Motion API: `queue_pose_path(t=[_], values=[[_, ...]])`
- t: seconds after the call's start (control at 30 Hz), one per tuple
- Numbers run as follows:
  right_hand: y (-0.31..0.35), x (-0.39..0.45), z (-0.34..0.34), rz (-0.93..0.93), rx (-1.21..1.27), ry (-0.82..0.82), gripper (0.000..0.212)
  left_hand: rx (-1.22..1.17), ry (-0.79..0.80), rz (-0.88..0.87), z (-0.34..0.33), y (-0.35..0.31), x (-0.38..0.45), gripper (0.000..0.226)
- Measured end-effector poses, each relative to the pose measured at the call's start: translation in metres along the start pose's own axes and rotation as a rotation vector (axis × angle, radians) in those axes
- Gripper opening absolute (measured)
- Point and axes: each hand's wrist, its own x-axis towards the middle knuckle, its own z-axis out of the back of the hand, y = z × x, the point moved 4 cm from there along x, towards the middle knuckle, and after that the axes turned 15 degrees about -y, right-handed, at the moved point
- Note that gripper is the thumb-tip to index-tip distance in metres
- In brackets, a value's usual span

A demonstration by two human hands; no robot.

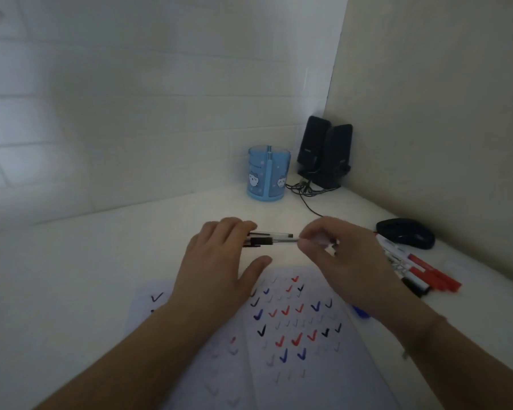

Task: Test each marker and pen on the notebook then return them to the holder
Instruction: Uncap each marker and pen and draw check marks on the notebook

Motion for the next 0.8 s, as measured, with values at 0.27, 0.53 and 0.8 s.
queue_pose_path(t=[0.27, 0.53, 0.8], values=[[0.009, -0.030, 0.007, -0.377, 0.724, 0.156, 0.022, -0.144, 0.069, -0.175, 0.006, -0.039, -0.009, 0.037], [0.001, -0.032, -0.008, -0.339, 0.967, 0.331, 0.012, -0.288, 0.125, -0.210, 0.012, -0.035, -0.013, 0.026], [-0.013, -0.018, 0.024, -0.519, 0.878, 0.207, 0.021, -0.420, 0.280, 0.000, 0.009, -0.024, -0.013, 0.021]])
